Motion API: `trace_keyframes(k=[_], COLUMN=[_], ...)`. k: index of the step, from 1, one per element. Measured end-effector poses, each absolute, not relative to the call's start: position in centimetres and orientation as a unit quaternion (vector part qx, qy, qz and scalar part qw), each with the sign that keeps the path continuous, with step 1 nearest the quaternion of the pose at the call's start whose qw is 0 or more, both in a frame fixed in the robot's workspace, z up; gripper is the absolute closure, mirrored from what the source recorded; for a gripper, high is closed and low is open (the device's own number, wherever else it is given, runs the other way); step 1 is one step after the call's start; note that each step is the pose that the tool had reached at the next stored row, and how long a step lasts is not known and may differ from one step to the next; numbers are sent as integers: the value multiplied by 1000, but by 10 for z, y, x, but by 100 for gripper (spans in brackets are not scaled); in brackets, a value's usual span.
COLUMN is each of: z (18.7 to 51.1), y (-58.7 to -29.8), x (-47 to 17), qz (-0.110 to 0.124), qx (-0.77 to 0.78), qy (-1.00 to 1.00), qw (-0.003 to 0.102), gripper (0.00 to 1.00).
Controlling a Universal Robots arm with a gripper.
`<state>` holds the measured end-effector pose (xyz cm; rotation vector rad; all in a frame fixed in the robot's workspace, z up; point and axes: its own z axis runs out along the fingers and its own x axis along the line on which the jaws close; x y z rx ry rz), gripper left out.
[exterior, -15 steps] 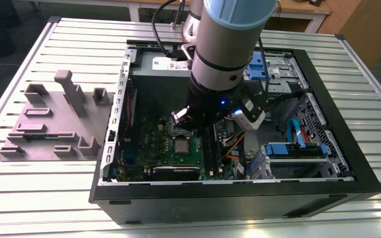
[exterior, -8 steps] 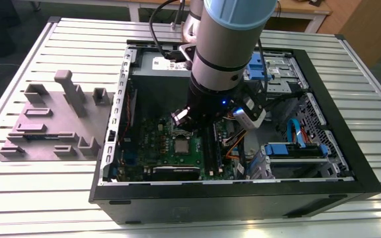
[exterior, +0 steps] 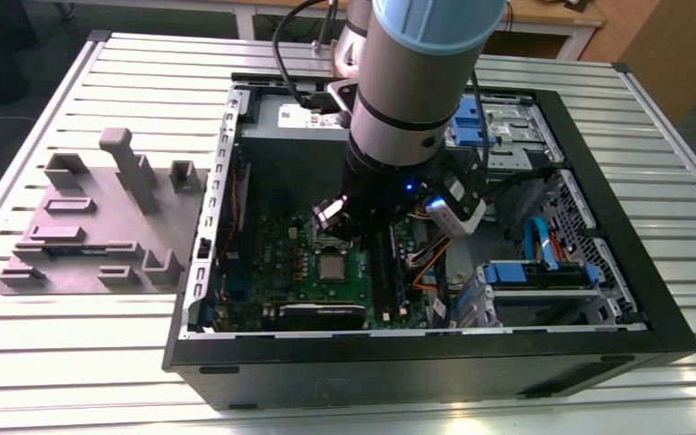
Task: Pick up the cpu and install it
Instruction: 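Close the cpu cover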
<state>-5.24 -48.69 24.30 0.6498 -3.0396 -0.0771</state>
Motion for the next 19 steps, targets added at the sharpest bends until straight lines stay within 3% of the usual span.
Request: trace_keyframes(k=[7,14,19], z=[243,242,240], y=[-487,-487,-487], x=[-52,-52,-52], qz=[-25,-83,-88], qx=[249,259,297], qy=[-968,-962,-951], qw=[17,2,4], gripper=[90,90,90])
